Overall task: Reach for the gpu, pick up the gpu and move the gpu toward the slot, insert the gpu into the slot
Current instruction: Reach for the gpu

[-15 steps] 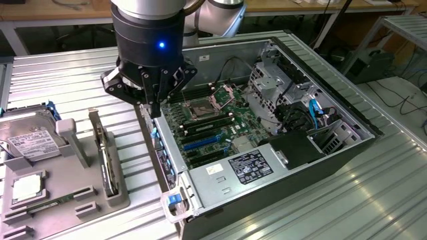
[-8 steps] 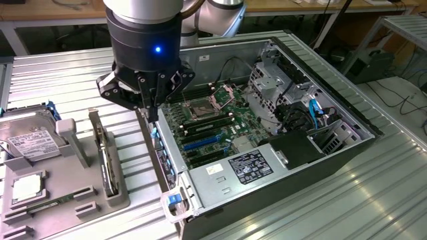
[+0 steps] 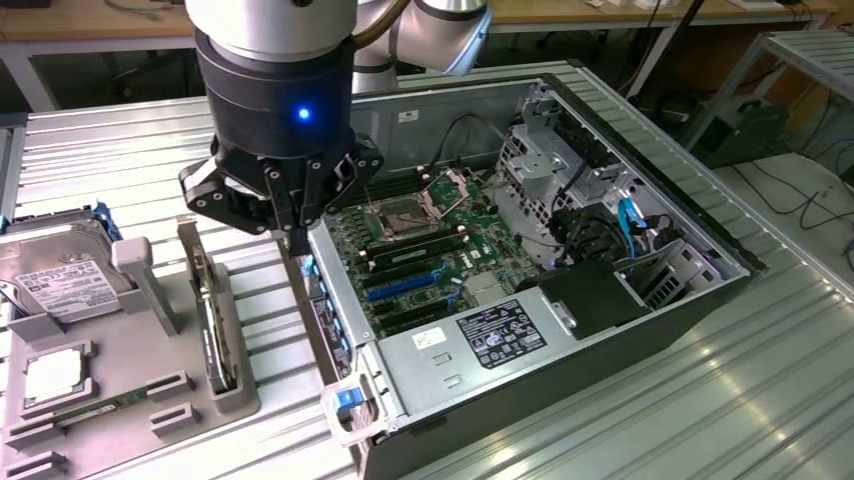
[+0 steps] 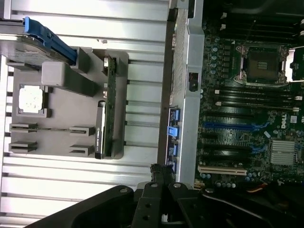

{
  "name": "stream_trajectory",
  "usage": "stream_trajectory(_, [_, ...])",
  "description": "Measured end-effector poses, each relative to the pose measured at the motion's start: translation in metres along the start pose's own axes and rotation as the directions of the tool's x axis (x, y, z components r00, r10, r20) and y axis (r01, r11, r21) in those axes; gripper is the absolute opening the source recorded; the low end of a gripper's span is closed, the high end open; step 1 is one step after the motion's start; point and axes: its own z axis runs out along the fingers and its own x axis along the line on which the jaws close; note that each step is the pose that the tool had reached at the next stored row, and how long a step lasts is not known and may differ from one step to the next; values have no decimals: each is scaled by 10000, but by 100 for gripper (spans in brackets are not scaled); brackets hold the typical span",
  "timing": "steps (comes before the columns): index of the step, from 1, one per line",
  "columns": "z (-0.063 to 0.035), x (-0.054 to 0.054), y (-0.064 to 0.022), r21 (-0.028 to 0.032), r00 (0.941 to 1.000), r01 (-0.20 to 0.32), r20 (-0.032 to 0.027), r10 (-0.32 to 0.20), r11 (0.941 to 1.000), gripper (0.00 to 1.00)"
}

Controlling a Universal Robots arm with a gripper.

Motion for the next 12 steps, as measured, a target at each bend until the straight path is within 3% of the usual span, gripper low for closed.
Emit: stream_trajectory(12, [-1,131,-122,0,10000,-1,-3,1,10000,10])
